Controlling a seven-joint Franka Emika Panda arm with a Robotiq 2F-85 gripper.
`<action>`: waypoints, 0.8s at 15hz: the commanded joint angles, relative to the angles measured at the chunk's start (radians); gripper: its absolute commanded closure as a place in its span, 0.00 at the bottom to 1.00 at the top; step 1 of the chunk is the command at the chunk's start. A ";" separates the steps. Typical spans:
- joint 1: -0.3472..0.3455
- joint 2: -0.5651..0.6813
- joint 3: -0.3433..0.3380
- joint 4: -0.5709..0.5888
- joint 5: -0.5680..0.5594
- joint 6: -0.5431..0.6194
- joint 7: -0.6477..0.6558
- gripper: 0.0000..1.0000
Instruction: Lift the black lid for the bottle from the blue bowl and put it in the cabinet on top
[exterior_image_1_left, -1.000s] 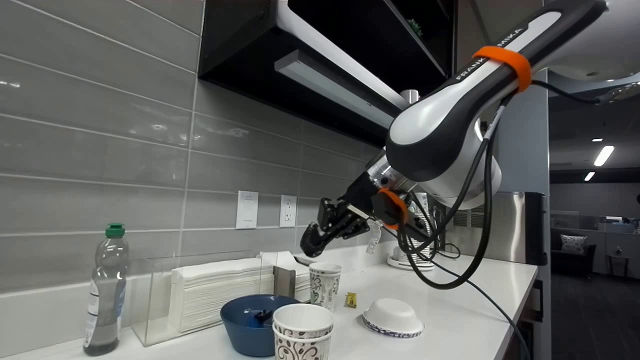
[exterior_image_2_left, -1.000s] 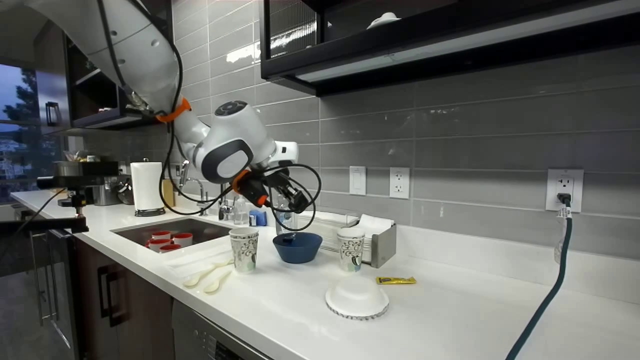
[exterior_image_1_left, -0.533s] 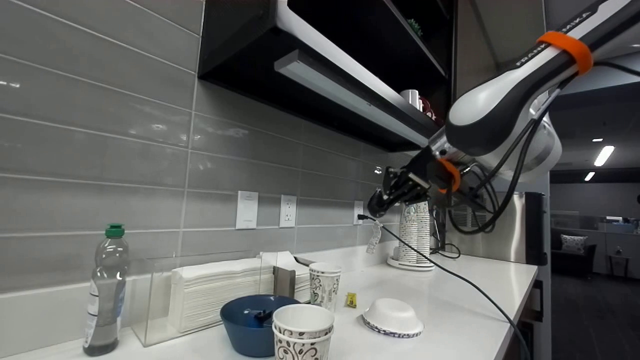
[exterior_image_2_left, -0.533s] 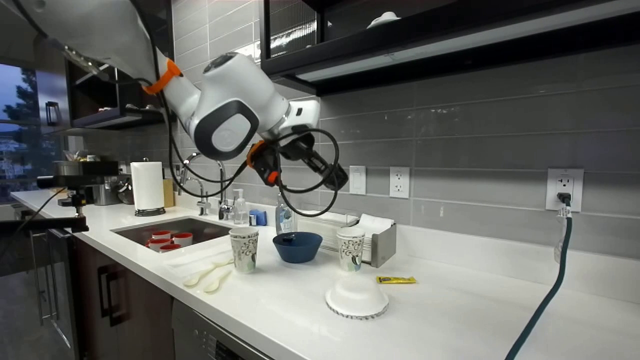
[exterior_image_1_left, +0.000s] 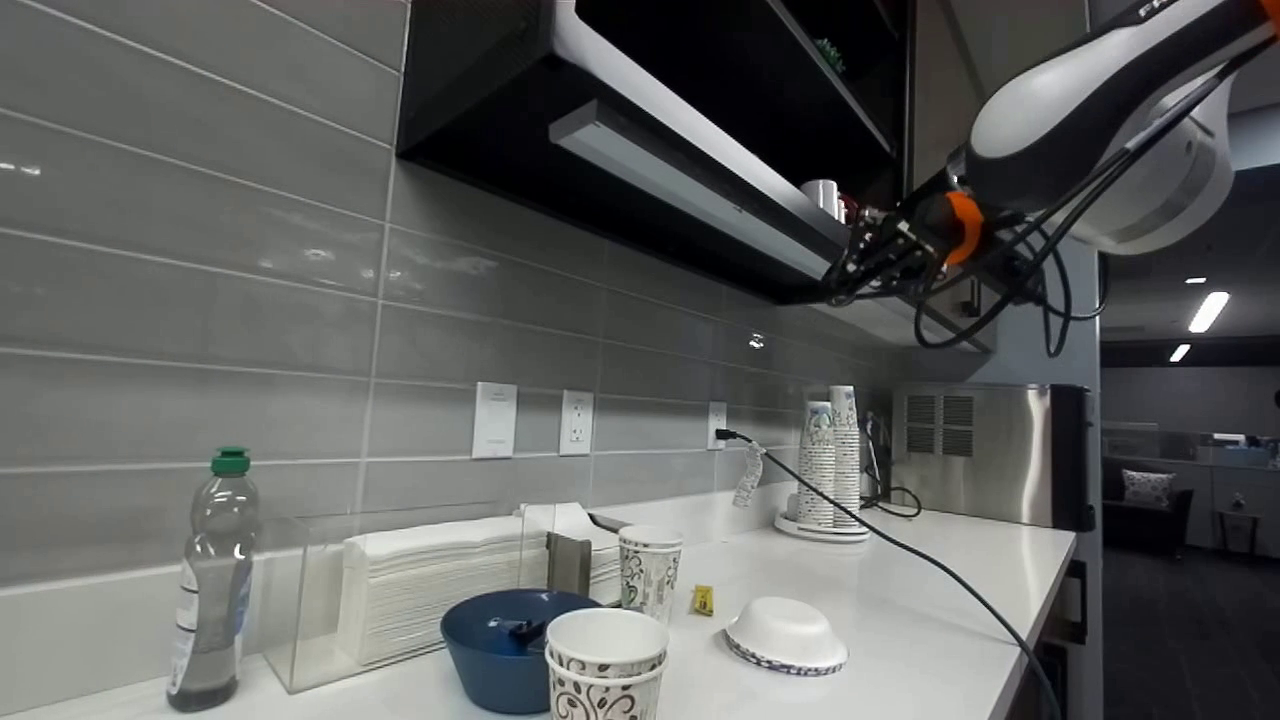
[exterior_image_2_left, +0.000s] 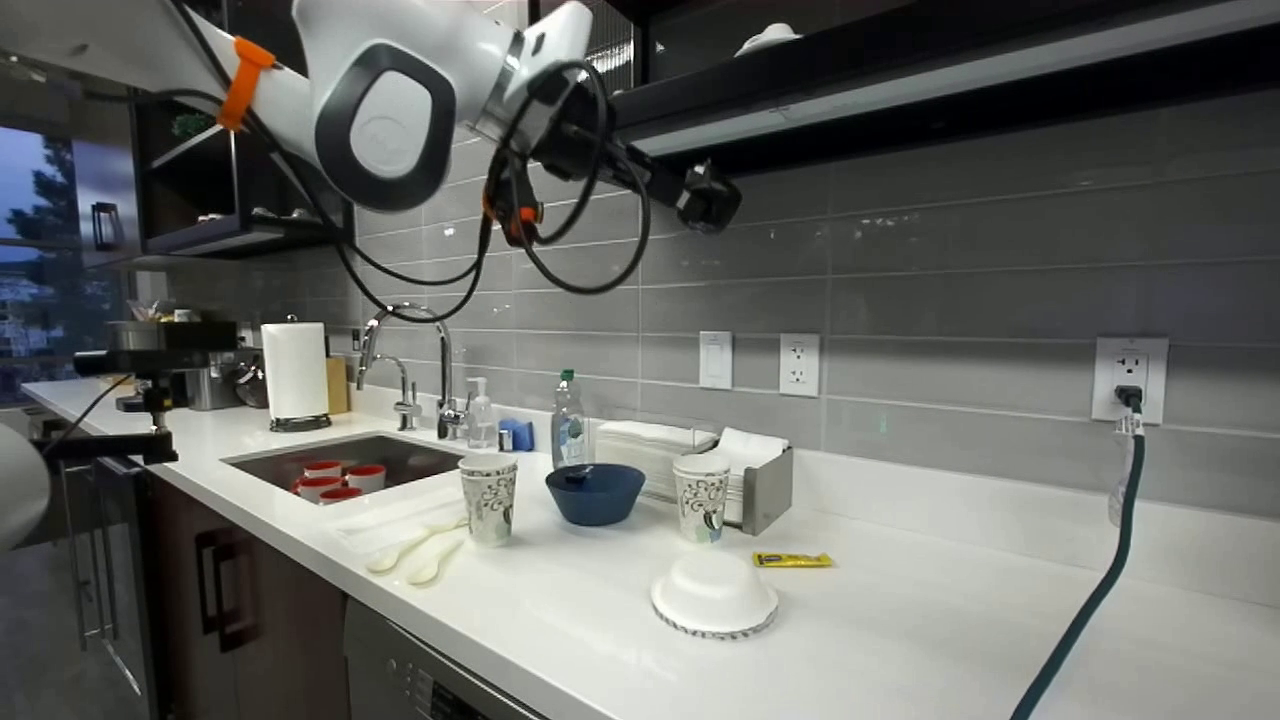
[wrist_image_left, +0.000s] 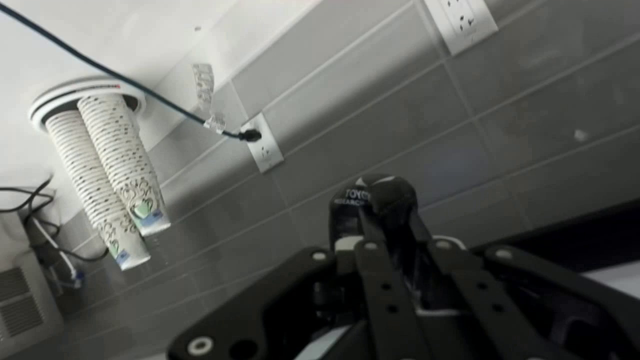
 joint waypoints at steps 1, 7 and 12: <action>-0.017 -0.037 -0.007 -0.004 -0.087 -0.002 0.090 0.96; 0.031 -0.031 -0.094 0.031 -0.165 -0.025 0.072 0.96; 0.439 -0.024 -0.496 0.224 -0.113 -0.179 -0.344 0.96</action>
